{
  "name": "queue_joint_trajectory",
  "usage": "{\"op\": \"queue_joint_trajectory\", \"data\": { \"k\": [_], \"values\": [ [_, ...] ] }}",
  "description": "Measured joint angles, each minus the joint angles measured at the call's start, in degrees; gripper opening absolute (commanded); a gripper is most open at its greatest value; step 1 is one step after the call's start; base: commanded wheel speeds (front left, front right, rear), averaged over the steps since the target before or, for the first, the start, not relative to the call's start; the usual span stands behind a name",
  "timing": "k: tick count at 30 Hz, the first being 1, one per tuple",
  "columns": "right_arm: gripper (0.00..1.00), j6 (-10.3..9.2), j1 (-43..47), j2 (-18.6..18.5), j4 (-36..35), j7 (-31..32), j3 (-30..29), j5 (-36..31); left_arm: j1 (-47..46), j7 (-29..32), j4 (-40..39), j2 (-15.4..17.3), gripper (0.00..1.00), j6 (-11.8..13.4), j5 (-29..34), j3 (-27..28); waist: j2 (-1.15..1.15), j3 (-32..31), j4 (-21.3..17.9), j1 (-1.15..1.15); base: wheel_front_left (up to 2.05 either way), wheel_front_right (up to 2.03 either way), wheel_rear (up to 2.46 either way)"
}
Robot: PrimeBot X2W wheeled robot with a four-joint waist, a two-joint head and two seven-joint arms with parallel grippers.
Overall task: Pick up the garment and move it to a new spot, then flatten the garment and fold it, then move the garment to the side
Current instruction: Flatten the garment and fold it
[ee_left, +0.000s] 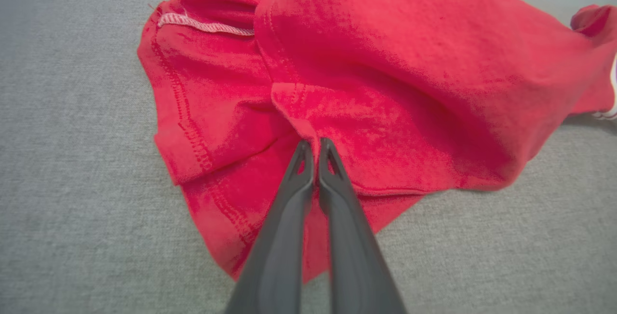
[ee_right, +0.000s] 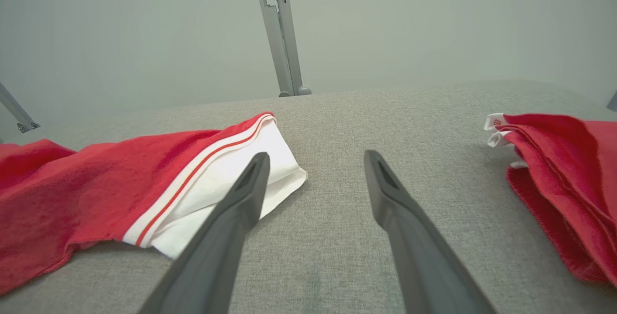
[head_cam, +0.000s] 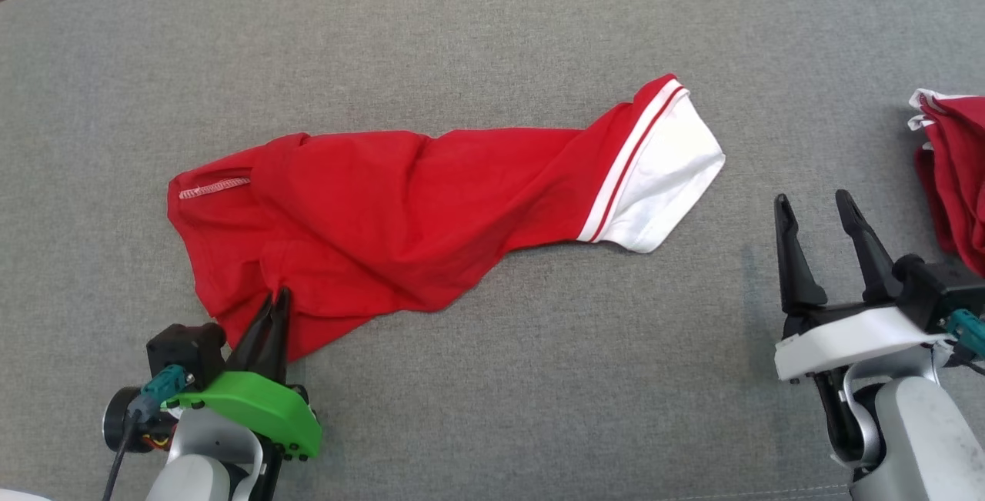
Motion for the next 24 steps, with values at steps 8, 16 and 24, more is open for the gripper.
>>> {"op": "queue_joint_trajectory", "data": {
  "k": [8, 16, 24],
  "values": [
    [1.0, 0.0, -9.4, -3.8, 9.6, 0.9, 1.2, 1.6, -2.4, -1.0, -5.1, 0.1, 0.0, 1.1, 1.7, -1.2, 0.0, 3.3, 2.0, 0.0, 0.0, 0.0, 0.0],
    [1.0, 0.0, -17.7, -7.0, 22.3, 0.4, 6.1, 3.0, -4.2, -2.8, -7.3, -0.9, 0.0, 1.3, 2.4, -2.6, 0.0, 6.8, 5.6, 0.0, 0.0, 0.0, 0.0],
    [0.0, 0.01, -20.0, -7.8, 26.0, -2.2, 7.0, 5.4, -4.5, -5.8, -9.1, -0.9, 0.0, 2.3, 3.4, -2.4, 0.0, 8.4, 7.9, 0.0, 0.0, 0.0, 0.0]
  ]
}}
